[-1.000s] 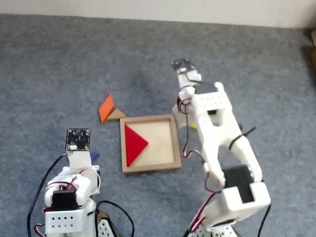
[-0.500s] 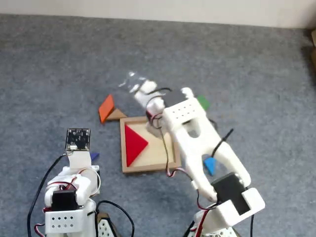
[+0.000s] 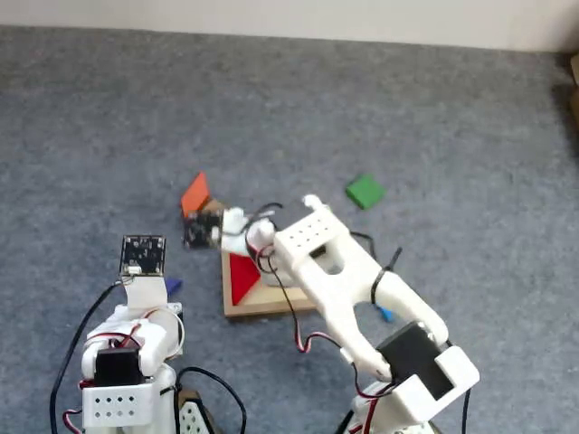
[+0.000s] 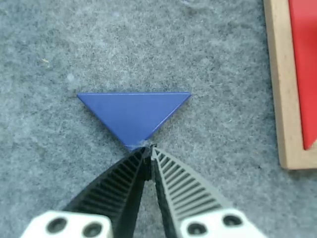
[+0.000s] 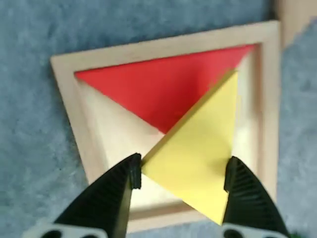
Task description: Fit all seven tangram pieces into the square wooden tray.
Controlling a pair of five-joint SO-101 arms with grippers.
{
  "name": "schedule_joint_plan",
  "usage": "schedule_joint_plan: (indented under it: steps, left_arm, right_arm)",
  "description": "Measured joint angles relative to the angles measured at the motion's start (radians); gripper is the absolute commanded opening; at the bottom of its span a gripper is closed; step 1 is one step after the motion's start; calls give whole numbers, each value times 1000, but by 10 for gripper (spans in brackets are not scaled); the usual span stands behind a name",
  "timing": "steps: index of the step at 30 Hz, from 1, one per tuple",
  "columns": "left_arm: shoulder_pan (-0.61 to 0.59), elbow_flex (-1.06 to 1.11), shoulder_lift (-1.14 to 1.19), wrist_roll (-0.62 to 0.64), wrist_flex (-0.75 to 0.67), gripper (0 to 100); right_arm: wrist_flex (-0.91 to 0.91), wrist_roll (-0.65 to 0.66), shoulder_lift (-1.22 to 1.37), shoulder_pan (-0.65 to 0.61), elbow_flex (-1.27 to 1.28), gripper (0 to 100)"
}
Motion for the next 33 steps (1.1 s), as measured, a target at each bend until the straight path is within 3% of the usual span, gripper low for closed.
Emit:
schedule_joint_plan:
  steps: [6, 18, 26, 33]
  left_arm:
    - [0, 0, 0, 0, 0, 6]
    - [0, 0, 0, 0, 0, 6]
    - [0, 0, 0, 0, 0, 6]
    - [0, 0, 0, 0, 0, 6]
  right_arm:
    - [-87, 64, 0, 29, 34, 188]
    - [-170, 72, -9, 48, 34, 191]
    - [-141, 71, -150, 189, 35, 188]
    - [-135, -261, -118, 393, 6, 191]
